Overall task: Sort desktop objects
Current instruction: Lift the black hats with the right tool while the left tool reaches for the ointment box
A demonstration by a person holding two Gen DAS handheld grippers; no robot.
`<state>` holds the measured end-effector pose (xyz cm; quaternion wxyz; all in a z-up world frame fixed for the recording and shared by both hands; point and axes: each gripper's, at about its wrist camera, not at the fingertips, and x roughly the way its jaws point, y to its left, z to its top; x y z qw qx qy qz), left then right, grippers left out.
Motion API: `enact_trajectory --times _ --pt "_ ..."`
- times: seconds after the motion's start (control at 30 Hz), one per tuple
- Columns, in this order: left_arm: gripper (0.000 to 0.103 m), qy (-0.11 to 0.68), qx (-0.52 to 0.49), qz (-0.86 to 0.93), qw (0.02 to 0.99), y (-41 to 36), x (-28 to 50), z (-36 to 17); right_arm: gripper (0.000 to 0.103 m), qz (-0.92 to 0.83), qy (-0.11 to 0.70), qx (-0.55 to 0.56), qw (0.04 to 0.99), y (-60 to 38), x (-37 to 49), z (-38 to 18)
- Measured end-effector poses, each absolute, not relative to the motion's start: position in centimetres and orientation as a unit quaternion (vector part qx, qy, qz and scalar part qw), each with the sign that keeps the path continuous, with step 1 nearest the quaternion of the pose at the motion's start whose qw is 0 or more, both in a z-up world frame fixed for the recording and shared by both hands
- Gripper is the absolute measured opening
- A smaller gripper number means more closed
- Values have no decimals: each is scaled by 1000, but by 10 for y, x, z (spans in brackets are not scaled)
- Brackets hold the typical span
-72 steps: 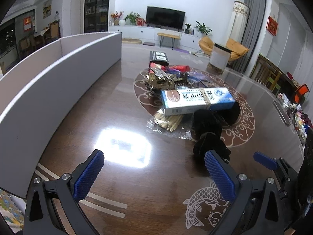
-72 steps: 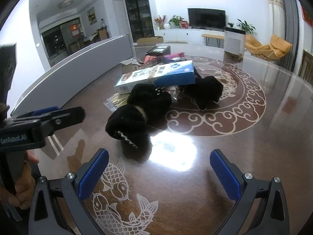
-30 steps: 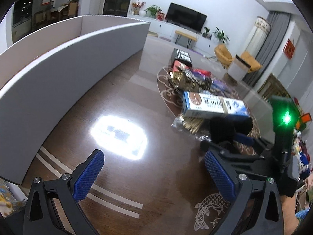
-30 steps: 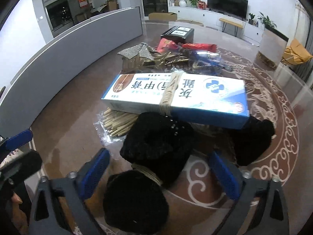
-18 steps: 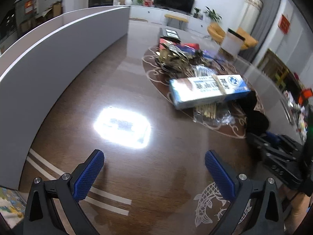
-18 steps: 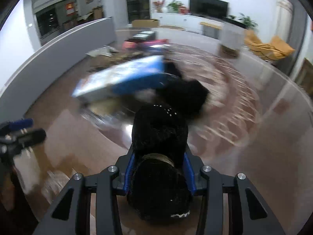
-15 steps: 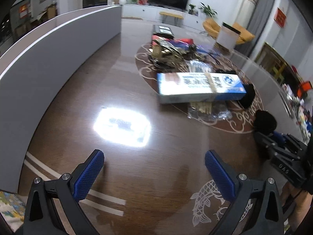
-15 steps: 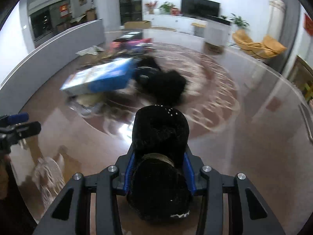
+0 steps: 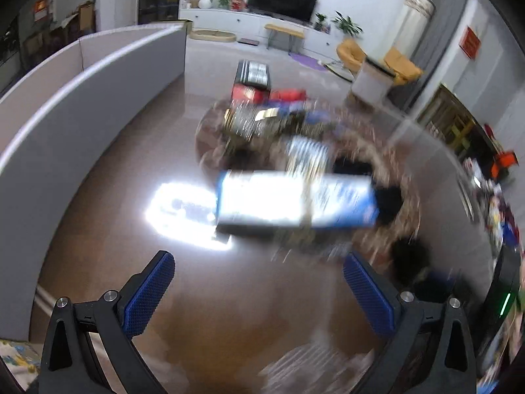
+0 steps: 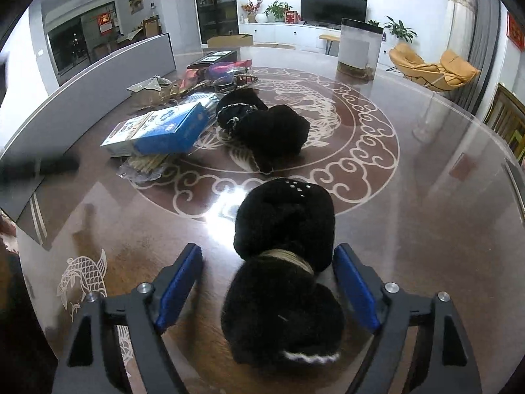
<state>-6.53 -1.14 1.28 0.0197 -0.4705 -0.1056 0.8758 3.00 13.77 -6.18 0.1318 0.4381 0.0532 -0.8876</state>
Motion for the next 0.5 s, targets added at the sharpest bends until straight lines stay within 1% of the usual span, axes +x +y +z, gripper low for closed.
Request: enact_trajectory --times 0.07,0.13,0.27,0.37,0.5 --pt "103 -103 -474 874 -2 5 -89 24 87 -887 45 438 139 141 31 -62" --pt "103 -82 -488 869 -28 24 -114 25 88 -887 38 437 144 142 32 -62" --pt "103 35 -526 845 -86 65 -154 -1 90 -886 37 438 147 142 31 -63" --pt "103 53 -520 849 -71 62 -143 -2 90 -886 35 437 148 142 31 -63" --pt "103 85 -499 860 -70 31 -100 3 91 -886 21 436 156 145 31 -63"
